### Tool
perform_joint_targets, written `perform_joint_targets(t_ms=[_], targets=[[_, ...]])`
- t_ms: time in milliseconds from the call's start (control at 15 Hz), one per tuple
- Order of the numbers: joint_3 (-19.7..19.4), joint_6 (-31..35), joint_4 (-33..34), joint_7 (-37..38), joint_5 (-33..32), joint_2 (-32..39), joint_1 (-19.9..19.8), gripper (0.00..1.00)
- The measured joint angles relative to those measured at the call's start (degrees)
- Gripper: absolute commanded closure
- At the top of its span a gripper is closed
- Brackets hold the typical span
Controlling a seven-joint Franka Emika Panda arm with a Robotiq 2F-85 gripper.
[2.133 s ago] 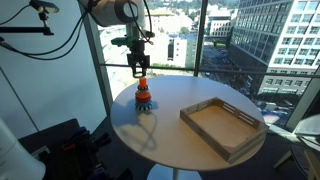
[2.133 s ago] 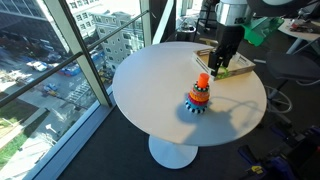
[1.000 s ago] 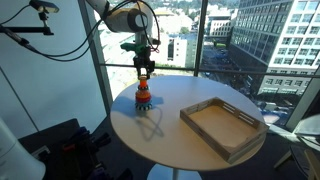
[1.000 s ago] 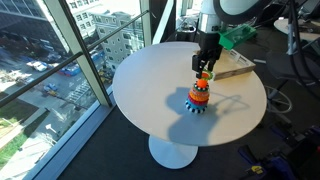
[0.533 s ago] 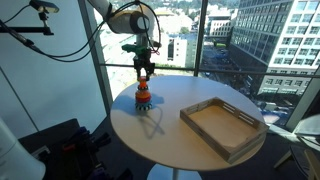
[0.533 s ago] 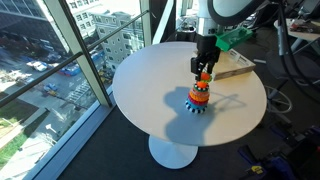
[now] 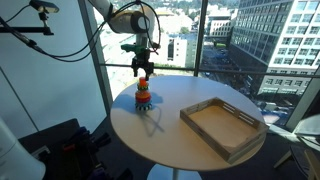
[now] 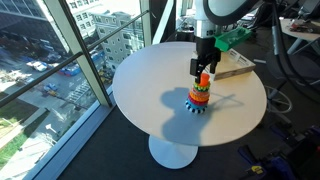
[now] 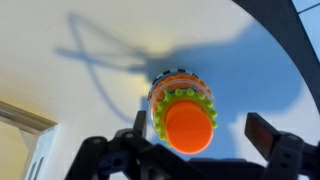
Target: Put the green ring around the orange rod
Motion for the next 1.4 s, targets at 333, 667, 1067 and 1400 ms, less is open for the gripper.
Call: perform_joint_targets(t_ms=[333, 667, 1067, 1400], targets=[[-0.1, -3.0, -0.4, 0.0, 0.0, -1.0, 0.0, 0.00], [-1.1, -3.6, -3.7, 0.2, 0.0, -5.0, -0.4, 0.00], [-2.5, -3.6, -11.4, 0.4, 0.0, -12.7, -2.3, 0.00], [-3.2, -3.9, -18.7, 0.5, 0.0, -21.3, -4.4, 0.00]])
